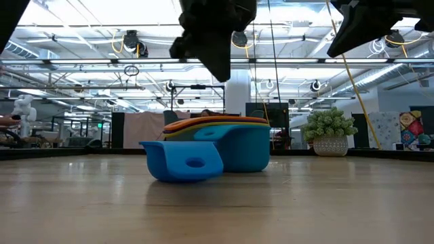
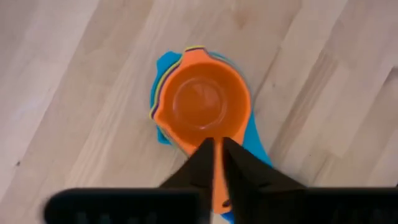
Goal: Nest measuring cups in basket
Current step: Stack the nest measuring cups on top of the light blue measuring cup
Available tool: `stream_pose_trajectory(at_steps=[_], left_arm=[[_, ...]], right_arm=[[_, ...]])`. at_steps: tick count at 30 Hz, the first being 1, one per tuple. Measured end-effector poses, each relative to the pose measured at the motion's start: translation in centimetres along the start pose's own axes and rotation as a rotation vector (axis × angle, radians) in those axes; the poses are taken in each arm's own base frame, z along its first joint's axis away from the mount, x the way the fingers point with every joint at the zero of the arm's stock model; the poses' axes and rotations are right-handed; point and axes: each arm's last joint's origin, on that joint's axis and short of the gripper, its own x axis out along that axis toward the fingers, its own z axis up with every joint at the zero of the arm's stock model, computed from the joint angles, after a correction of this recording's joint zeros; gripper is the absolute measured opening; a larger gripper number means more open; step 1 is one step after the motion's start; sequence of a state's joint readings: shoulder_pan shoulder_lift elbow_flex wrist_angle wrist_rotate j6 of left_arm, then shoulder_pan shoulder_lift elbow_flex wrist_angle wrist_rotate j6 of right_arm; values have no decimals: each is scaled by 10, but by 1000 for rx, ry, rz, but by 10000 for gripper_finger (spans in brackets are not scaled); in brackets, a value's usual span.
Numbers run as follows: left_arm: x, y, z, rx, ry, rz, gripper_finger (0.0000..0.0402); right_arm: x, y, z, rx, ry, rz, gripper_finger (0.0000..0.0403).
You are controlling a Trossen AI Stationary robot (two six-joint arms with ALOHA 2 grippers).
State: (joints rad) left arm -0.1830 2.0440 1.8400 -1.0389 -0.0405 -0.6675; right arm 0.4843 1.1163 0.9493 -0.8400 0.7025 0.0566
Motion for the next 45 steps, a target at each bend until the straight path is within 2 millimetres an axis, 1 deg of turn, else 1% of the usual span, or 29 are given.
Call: stream_pose_trajectory(at_steps=[1,5,11,16,19,22,24,27,34,39,45], left_arm=[[1,-1,-1,16,3,-1,15],[6,-2,-1,80,11,3,5],[15,-3,0,143,19,-2,3],[19,-5,3,157,5,-15,2],[33,-4,3,169,32,-6,1],[54,-1,2,179,96,4,1],[63,1,3,179,112,13,1],[69,5,5,172,118,18,1],[72,18,14,165,112,43,0],[86,29,19,159,137,66,0],[89,32,21,155,134,68,0]], right_arm=[[0,0,0,2,-1,0,0],[0,0,1,10,-8,0,0],[0,0,4,33,-36,2,0],[0,0,6,47,-52,3,0],[0,0,7,56,-62,4,0],[0,0,9,67,-75,5,0],[-1,0,10,70,-80,5,0],[-1,0,10,71,-85,5,0],[-1,0,11,47,-95,4,0],[-1,0,12,45,-103,4,0],[-1,0,12,40,-103,4,0]])
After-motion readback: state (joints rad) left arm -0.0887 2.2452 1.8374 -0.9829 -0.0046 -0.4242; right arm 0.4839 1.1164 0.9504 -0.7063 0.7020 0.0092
